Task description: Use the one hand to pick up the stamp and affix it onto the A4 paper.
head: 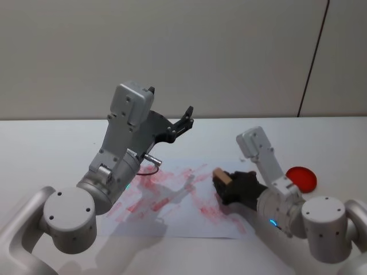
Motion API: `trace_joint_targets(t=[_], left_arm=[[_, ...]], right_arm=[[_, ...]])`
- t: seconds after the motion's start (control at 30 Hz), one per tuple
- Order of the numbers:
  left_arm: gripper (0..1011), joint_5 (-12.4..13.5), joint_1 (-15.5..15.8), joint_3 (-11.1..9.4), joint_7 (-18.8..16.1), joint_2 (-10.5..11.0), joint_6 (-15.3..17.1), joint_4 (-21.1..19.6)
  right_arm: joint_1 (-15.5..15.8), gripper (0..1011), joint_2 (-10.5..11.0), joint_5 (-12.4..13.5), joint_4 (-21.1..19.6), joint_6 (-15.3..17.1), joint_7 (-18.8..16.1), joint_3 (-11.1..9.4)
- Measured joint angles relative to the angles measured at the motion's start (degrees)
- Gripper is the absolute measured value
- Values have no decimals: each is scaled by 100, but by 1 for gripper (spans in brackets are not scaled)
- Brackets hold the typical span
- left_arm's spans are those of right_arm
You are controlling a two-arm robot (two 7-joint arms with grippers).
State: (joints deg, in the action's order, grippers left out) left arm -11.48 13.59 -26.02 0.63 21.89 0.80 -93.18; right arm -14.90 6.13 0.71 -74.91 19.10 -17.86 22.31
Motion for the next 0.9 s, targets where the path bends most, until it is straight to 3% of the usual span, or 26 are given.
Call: trace_joint_targets(t=[0.4,0.63,0.9], left_arm=[[1002,0,0,0,0,0,0,0],[1001,0,0,0,0,0,0,0],[1001,0,0,0,0,0,0,0]], right_arm=[[-81,220,-14,559,-405,-545,181,-179],[50,220,212,892,-795,-721,383,-414],[416,220,688,1109,-1201,-627,698,-788]])
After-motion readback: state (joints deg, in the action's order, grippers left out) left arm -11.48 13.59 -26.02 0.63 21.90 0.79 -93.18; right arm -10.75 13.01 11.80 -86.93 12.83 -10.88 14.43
